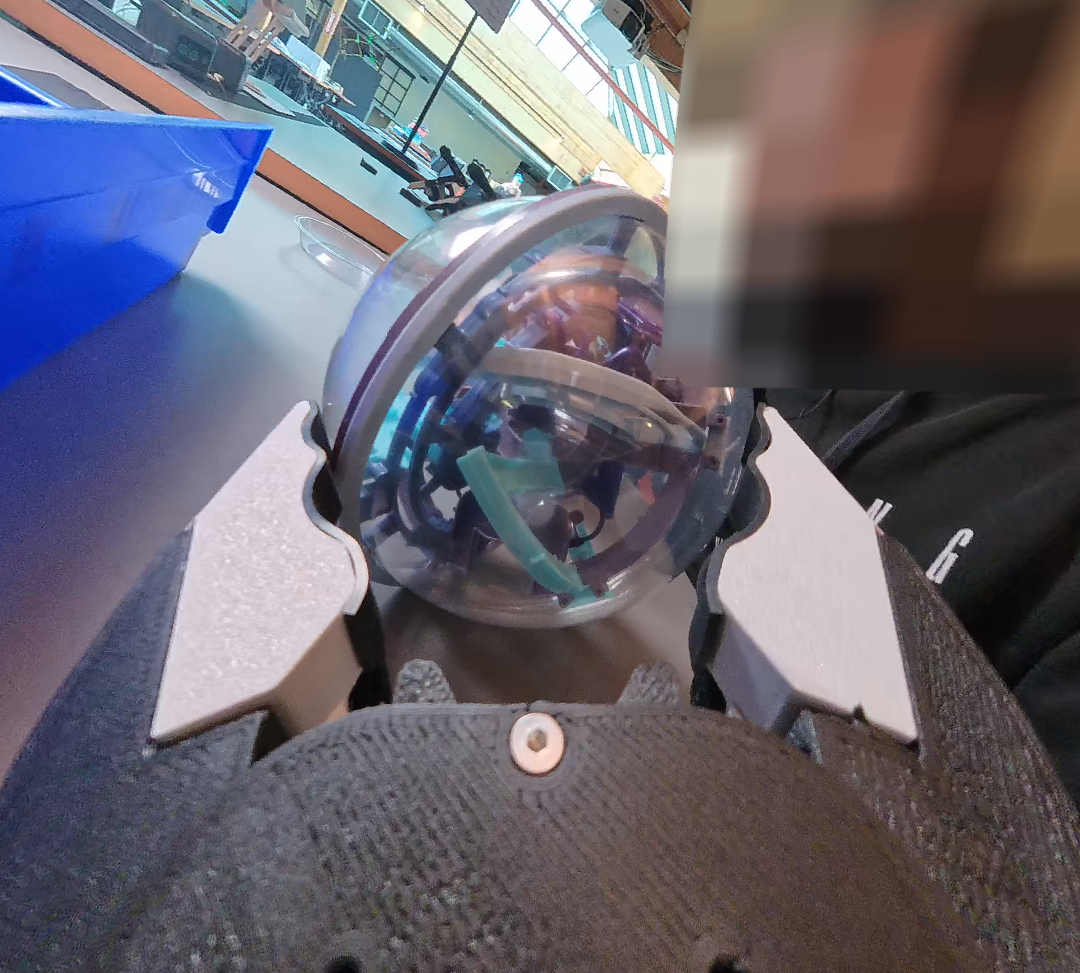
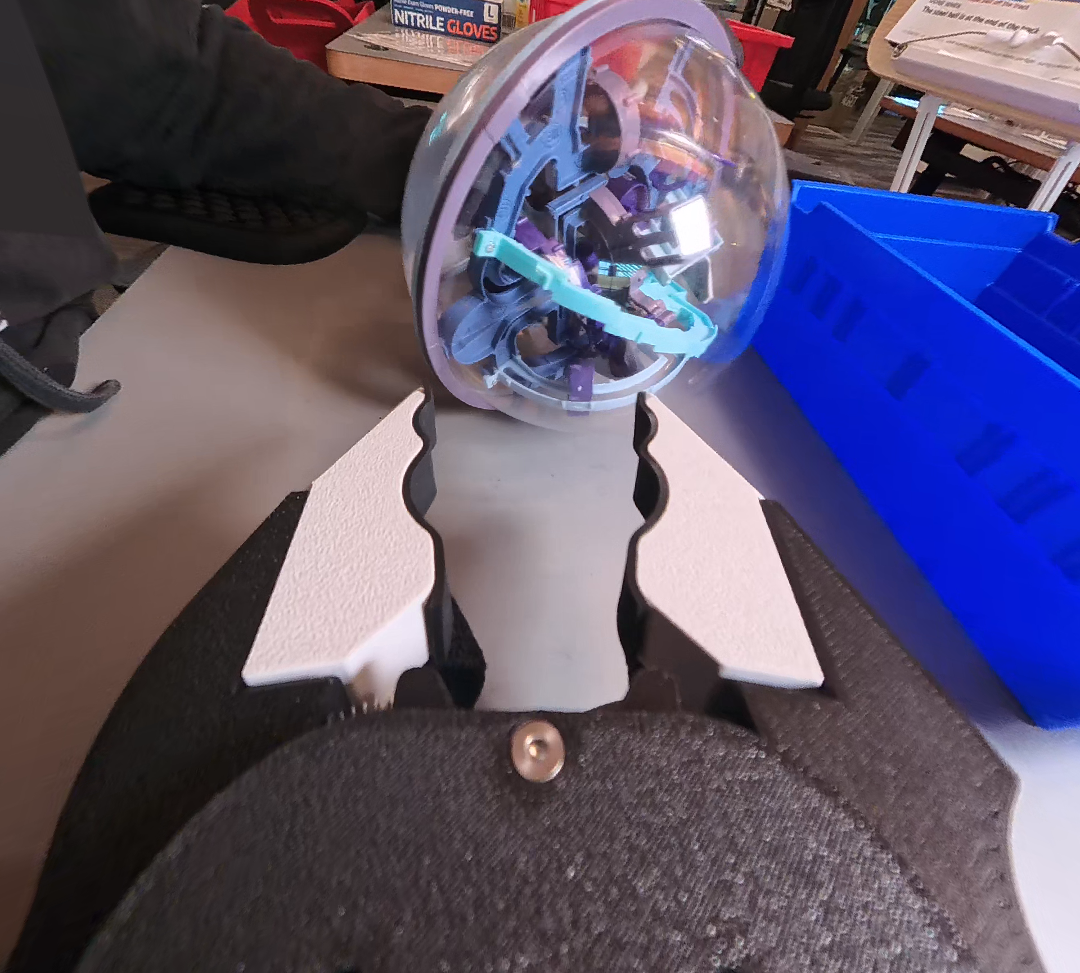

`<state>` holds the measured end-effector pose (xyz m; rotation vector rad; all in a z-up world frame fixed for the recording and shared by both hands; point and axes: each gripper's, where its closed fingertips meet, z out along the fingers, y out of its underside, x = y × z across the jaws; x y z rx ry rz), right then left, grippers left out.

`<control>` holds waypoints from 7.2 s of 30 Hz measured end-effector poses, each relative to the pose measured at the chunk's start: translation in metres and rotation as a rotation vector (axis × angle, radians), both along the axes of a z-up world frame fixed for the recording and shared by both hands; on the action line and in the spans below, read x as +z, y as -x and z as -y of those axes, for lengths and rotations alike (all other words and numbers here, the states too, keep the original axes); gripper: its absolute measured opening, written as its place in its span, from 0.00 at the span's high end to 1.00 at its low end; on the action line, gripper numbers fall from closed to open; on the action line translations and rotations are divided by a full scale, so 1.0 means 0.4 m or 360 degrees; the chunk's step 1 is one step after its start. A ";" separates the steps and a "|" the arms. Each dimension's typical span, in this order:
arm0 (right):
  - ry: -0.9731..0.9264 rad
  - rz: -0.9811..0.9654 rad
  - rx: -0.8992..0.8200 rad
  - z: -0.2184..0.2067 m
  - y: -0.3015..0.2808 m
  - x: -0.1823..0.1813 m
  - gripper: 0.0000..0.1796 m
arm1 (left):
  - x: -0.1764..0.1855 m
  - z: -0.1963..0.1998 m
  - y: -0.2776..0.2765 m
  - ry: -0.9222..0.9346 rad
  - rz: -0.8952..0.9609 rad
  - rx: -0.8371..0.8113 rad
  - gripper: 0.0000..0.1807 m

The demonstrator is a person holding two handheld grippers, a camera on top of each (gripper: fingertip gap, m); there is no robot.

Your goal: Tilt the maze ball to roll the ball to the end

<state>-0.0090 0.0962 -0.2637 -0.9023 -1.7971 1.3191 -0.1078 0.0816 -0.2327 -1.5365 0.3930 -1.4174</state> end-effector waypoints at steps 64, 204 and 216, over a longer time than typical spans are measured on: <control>0.0242 0.0023 0.0050 -0.017 -0.003 0.023 0.61 | 0.009 0.054 -0.060 -0.0171 -0.0190 -0.0140 0.26; 0.0449 0.0135 -0.0042 -0.017 0.058 0.020 0.61 | -0.026 0.008 0.031 -0.0360 -0.0651 0.0431 0.23; -0.0210 0.0219 0.0026 -0.073 0.104 -0.069 0.52 | -0.025 0.031 0.026 -0.0446 -0.0637 0.0407 0.23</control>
